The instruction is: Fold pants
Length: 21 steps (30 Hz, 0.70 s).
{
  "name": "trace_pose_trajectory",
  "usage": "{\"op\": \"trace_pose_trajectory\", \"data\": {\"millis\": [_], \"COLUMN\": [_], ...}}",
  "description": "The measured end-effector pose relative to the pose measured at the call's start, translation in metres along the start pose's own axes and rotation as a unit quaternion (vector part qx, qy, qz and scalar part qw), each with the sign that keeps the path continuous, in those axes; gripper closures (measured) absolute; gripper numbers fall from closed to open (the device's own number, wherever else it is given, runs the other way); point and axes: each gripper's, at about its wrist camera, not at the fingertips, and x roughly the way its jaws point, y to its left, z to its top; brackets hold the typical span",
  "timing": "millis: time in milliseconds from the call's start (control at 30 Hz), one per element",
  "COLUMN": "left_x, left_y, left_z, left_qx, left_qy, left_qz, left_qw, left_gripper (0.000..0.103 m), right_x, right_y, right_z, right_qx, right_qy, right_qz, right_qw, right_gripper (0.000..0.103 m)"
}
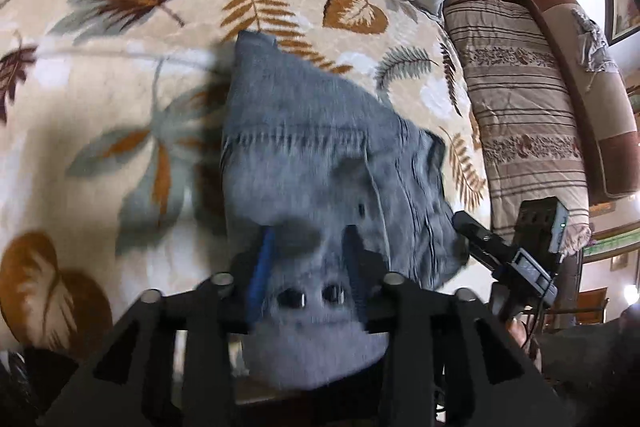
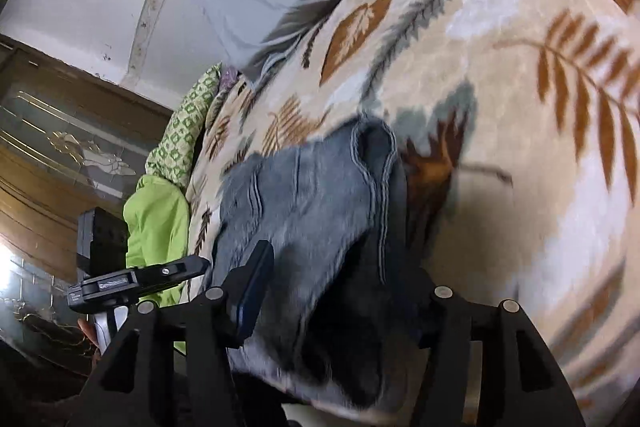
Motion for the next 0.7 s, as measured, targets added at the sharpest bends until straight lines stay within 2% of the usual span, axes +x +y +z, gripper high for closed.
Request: {"op": "trace_pose_trajectory", "data": {"millis": [100, 167, 300, 333, 500, 700], "left_x": [0.0, 0.006, 0.024, 0.026, 0.024, 0.014], "left_y": [-0.001, -0.002, -0.005, -0.006, -0.005, -0.011], "left_z": [-0.019, -0.031, -0.045, -0.046, -0.047, -0.047], "left_qx": [0.011, 0.023, 0.05, 0.055, 0.054, 0.06], "left_qy": [0.003, 0.008, 0.001, -0.004, -0.01, -0.017], "left_qz": [0.012, 0.03, 0.068, 0.073, 0.075, 0.083], "left_qw": [0.9999, 0.9992, 0.9964, 0.9958, 0.9957, 0.9946], "left_gripper": [0.056, 0.049, 0.044, 0.044, 0.043, 0.043], "right_x": [-0.003, -0.003, 0.003, 0.006, 0.01, 0.003], "right_y": [0.004, 0.008, 0.011, 0.009, 0.009, 0.016], "right_z": [-0.017, -0.026, -0.037, -0.038, -0.039, -0.038], "right_qx": [-0.013, -0.041, -0.1, -0.102, -0.113, -0.091], "right_qy": [0.009, 0.015, 0.026, 0.028, 0.023, 0.019], "right_qz": [-0.004, -0.032, -0.123, -0.133, -0.144, -0.141], "right_qw": [1.0, 0.999, 0.987, 0.985, 0.983, 0.986], "right_gripper": [0.044, 0.047, 0.048, 0.049, 0.049, 0.046]}}
